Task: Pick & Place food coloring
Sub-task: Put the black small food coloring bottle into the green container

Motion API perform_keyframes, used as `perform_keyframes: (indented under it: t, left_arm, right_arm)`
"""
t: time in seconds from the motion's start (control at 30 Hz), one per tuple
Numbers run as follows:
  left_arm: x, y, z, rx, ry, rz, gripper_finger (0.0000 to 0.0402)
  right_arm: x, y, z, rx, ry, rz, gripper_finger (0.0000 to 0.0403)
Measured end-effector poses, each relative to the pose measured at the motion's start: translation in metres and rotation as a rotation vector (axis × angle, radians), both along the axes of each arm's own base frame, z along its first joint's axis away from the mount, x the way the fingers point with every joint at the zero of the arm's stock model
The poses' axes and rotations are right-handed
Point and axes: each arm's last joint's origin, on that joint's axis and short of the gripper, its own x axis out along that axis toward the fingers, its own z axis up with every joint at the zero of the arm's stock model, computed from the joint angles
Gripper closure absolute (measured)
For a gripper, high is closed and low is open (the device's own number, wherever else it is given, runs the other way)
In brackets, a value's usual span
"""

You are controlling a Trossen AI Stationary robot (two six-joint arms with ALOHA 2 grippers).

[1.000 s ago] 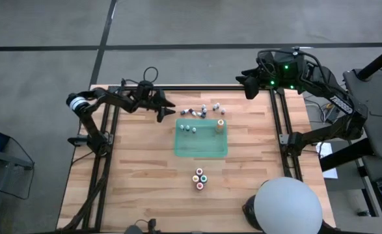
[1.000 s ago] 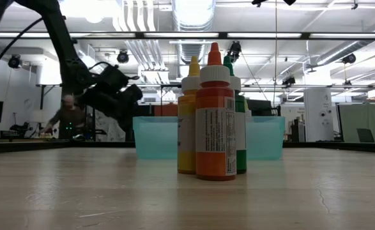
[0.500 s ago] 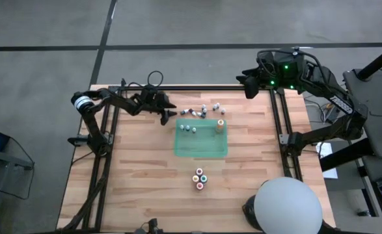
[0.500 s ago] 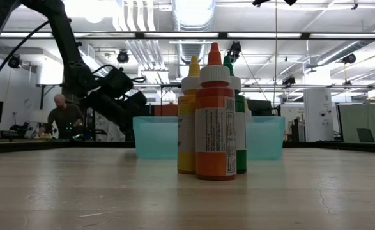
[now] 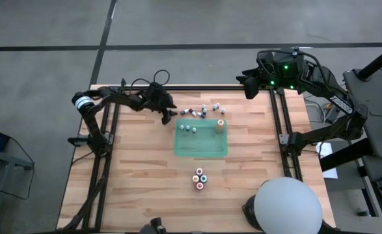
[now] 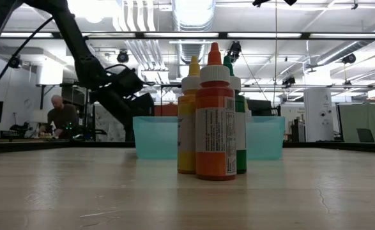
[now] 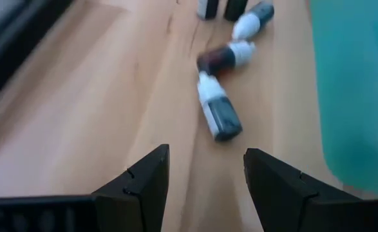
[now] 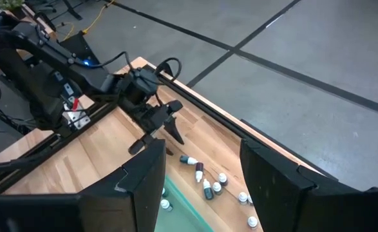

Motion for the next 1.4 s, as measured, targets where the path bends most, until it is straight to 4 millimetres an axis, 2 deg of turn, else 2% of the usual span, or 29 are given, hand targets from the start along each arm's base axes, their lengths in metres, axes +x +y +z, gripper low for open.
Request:
perform_keyframes:
  t: [0.43,0.97,1.27,1.4]
  left_arm:
    - [0.02,0.01,0.025,0.03,0.103,0.003,0.0229]
    - [0.033,-0.009,0.024,0.038,0.157,-0.045,0.0229]
    - [0.034,-0.01,0.024,0.033,0.188,0.035,0.0229]
    - [0.039,-0.006,0.035,0.017,0.208,0.047,0.0229]
  right_arm:
    - [0.0,0.0,-0.001,0.006,0.008,-0.002,0.0213]
    - [-0.001,0.0,-0.002,0.007,0.017,-0.001,0.0213]
    - [-0.001,0.0,-0.002,0.007,0.017,-0.001,0.0213]
    - [-0.001,0.0,-0.002,0.005,0.019,0.001,0.0213]
